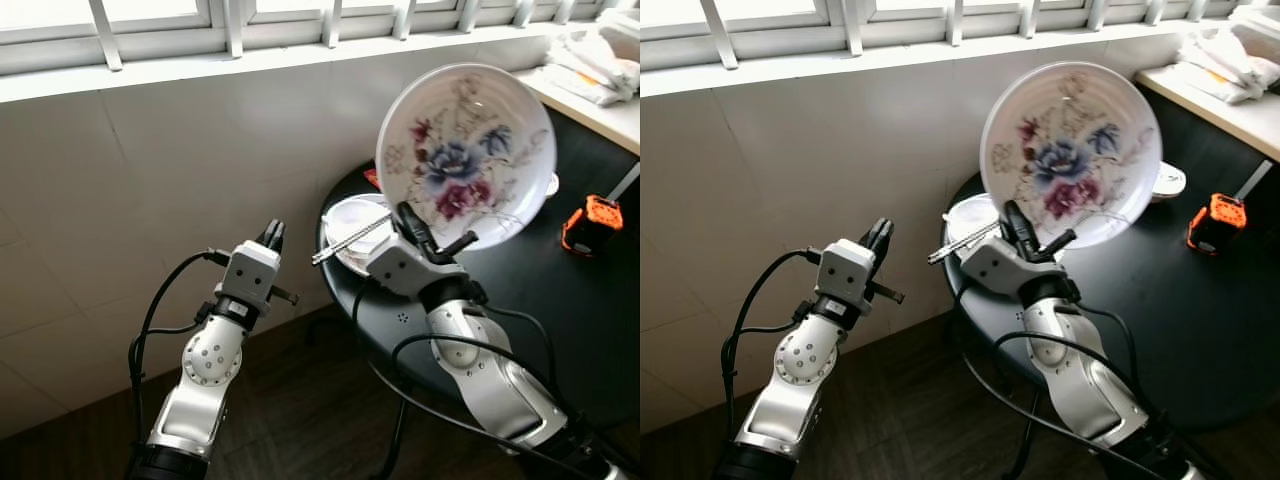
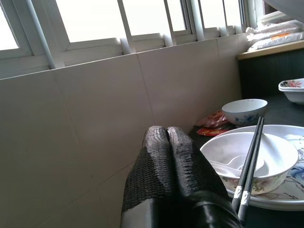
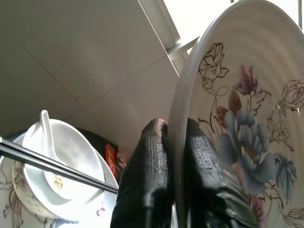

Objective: Kitchen organization

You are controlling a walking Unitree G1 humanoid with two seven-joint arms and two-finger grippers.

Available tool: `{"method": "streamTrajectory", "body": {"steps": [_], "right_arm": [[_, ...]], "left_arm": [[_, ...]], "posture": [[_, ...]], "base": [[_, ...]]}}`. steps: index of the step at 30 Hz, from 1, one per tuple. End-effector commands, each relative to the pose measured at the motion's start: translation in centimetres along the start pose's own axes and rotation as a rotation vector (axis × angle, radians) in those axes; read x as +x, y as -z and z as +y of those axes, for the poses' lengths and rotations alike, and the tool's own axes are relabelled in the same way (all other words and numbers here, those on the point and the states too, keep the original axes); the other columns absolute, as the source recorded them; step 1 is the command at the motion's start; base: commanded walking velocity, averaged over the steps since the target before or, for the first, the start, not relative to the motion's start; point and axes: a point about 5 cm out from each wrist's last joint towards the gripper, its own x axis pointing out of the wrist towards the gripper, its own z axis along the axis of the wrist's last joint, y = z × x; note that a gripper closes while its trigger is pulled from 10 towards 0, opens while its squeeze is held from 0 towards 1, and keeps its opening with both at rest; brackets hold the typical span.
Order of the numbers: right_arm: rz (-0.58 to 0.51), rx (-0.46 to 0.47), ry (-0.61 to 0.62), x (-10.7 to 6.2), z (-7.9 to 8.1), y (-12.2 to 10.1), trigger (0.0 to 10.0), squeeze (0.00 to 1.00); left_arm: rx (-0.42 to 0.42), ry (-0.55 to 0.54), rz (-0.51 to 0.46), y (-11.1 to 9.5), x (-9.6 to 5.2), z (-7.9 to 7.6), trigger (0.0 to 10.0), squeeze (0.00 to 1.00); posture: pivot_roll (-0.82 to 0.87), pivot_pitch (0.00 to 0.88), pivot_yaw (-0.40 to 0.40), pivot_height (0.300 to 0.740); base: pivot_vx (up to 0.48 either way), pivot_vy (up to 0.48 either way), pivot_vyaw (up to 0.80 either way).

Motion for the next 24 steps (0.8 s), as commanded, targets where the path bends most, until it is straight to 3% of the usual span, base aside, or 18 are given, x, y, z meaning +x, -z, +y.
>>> {"method": "streamTrajectory", "body": {"steps": [1, 10, 16, 24], "right_arm": [[-0.085, -0.017, 0.036, 0.0, -0.6, -1.1, 0.0, 0.00], [-0.154, 0.007, -0.006, -0.4, 0.4, -1.4, 0.0, 0.00], [-0.166, 0.072, -0.036, -0.5, 0.9, -1.3, 0.0, 0.00], [-0.185, 0.071, -0.062, -0.7, 1.1, -1.3, 0.0, 0.00]], "left_arm": [[-0.001, 0.001, -0.015, -0.3, 0.2, -0.2, 10.0, 0.00], [0.001, -0.027, -0.019, -0.4, 0.3, 0.1, 10.0, 0.00], [0.021, -0.078, -0.009, -0.2, 0.3, 0.9, 10.0, 0.00], [0.027, -0.075, -0.005, -0.1, 0.2, 0.8, 10.0, 0.00]], "posture": [[-0.05, 0.000, -0.097, 0.740], [-0.04, 0.000, -0.097, 0.740], [-0.04, 0.000, -0.097, 0.740], [-0.04, 0.000, -0.095, 0.740]], "base": [[0.000, 0.000, 0.80], [0.000, 0.000, 0.80], [0.000, 0.000, 0.80], [0.000, 0.000, 0.80]]}}
